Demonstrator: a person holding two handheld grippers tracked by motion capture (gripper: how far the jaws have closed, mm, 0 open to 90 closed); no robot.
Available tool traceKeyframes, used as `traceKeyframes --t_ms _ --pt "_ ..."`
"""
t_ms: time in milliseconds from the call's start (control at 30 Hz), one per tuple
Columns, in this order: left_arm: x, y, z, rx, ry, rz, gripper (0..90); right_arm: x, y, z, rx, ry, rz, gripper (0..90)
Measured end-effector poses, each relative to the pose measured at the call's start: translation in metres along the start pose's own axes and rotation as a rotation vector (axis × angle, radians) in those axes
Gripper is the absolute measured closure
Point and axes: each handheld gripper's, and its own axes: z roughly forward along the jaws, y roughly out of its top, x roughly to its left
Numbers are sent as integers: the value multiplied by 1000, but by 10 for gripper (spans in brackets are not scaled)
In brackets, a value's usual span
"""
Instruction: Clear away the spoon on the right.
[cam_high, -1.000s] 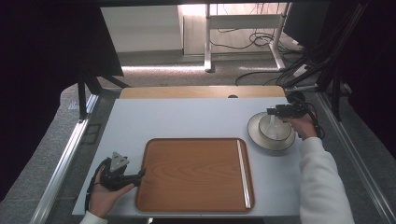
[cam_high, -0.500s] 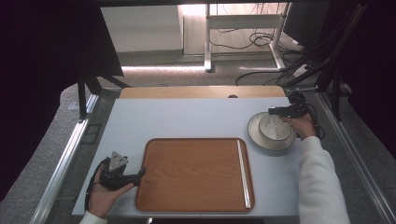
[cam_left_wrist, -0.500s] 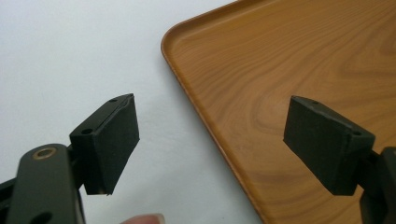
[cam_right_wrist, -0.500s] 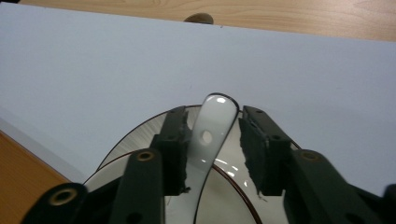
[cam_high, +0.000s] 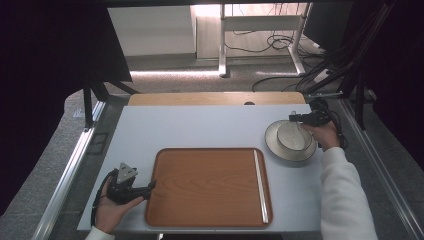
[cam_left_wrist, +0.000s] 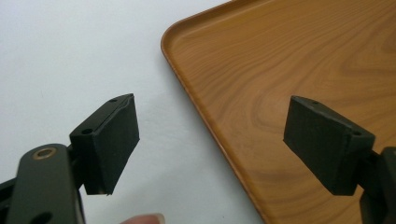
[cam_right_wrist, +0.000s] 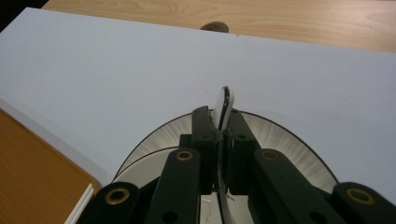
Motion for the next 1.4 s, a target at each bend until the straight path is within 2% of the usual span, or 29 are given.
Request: traceKeyframes --t_ms 167,467,533,700,867,1000,1200,1400 --pt "-1 0 1 2 0 1 178 9 3 -10 0 -35 -57 856" --pt "1 0 0 -1 1 -2 178 30 8 -38 -70 -30 -127 857" --pt "1 0 0 0 1 -3 177 35 8 -46 -90 -15 -135 857" --pt "0 0 -1 -7 2 -2 177 53 5 -59 -99 -22 -171 857" --pt "0 1 -1 -6 2 -1 178 75 2 -72 -123 0 -200 858" --pt "0 1 -1 -6 2 0 178 96 -5 -80 -141 18 -272 858" --pt "-1 1 -2 -6 2 4 177 122 -20 -90 -163 61 -331 858" --pt "-2 2 -1 -4 0 5 177 139 -36 -91 -158 100 -342 857"
